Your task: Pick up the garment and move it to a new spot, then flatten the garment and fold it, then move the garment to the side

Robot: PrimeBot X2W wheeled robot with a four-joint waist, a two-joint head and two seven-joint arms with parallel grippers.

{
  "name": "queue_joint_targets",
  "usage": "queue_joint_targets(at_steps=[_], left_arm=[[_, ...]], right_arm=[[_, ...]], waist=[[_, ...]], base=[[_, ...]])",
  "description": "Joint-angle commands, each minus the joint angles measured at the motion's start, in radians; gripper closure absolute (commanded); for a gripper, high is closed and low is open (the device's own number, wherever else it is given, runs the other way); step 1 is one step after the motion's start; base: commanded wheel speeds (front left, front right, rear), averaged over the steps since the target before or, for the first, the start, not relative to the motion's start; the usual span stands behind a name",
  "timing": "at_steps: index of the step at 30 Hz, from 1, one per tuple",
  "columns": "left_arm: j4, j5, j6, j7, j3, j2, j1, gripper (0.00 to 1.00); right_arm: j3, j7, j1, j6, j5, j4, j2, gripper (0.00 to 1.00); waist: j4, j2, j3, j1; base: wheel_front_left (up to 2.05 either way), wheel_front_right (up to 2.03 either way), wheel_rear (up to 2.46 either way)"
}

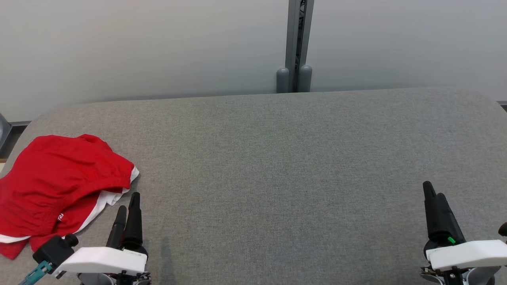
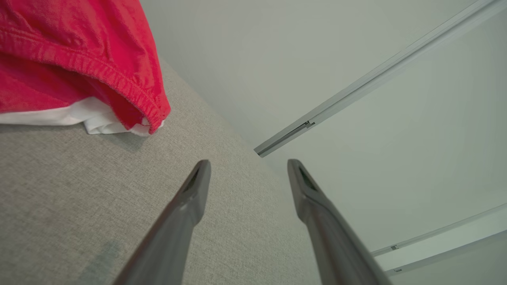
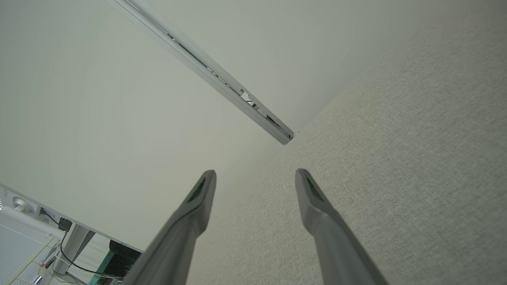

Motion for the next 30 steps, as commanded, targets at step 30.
queue_joint_targets(at_steps=[30], left_arm=[[-0.041,0.497,0.071,-0.093,-0.038,0.039,0.03,0.0]], right_arm=[[0.052,-0.096,0.024,0.002,-0.415,-0.032,-0.038,0.0]], waist=[[0.0,0.0,0.001,0.0]], base=[[0.0,0.0,0.0]])
